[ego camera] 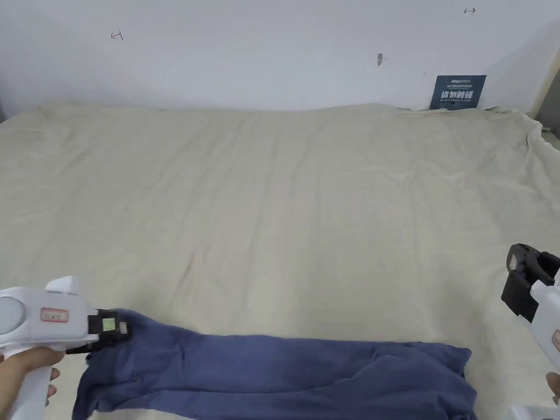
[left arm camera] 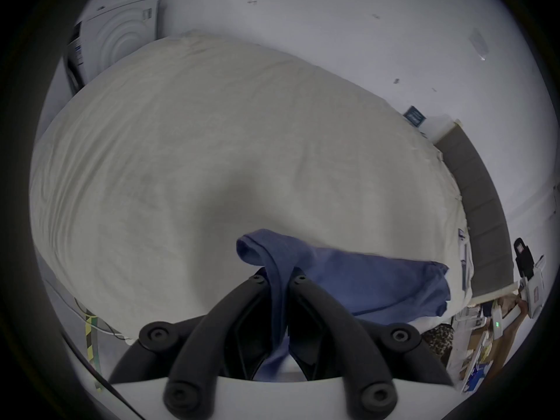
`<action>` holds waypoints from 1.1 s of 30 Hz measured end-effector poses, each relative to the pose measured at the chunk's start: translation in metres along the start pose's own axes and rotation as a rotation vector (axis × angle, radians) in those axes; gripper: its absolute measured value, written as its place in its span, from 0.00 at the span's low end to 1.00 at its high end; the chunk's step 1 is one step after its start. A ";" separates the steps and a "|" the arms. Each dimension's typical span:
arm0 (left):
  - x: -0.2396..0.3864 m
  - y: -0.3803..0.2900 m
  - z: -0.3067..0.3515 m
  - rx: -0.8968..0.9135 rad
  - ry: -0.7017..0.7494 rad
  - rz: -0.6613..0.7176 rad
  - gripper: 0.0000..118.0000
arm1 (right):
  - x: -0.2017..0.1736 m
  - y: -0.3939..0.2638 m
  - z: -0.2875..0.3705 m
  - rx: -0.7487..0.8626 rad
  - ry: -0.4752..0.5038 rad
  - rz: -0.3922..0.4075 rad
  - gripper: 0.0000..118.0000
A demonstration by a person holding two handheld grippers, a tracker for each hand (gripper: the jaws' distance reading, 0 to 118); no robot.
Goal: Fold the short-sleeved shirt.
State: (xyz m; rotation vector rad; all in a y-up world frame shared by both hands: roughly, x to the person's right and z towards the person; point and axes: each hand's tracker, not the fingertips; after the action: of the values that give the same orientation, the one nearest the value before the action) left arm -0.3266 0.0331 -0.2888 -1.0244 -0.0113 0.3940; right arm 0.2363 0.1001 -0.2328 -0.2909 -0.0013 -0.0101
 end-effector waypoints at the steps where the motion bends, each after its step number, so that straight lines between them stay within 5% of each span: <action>1: 0.015 -0.001 0.000 -0.003 -0.015 -0.016 0.05 | 0.001 0.001 0.001 0.004 0.003 0.000 0.00; 5: 0.074 -0.006 -0.015 -0.059 -0.163 -0.088 0.05 | 0.004 0.003 0.008 0.018 0.013 -0.001 0.00; 14: 0.166 -0.028 -0.098 -0.138 -0.214 -0.133 0.05 | 0.013 0.007 0.028 0.023 0.002 -0.005 0.00; 26: 0.221 -0.075 -0.188 -0.237 -0.130 -0.154 0.07 | 0.023 0.002 0.034 0.005 -0.021 -0.018 0.00; 29: 0.225 -0.080 -0.186 -0.238 -0.132 -0.152 0.28 | 0.024 0.002 0.035 0.002 -0.021 -0.018 0.00; 31: 0.228 -0.079 -0.179 -0.245 -0.197 -0.139 0.62 | 0.024 0.002 0.036 0.000 -0.021 -0.017 0.00; 33: 0.229 -0.076 -0.166 -0.220 -0.205 -0.134 0.82 | 0.023 0.004 0.036 0.000 -0.019 -0.015 0.00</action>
State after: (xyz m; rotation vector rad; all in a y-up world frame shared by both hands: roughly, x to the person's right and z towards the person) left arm -0.0580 -0.0649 -0.3530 -1.1891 -0.3119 0.3790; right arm 0.2591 0.1140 -0.1989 -0.2906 -0.0224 -0.0224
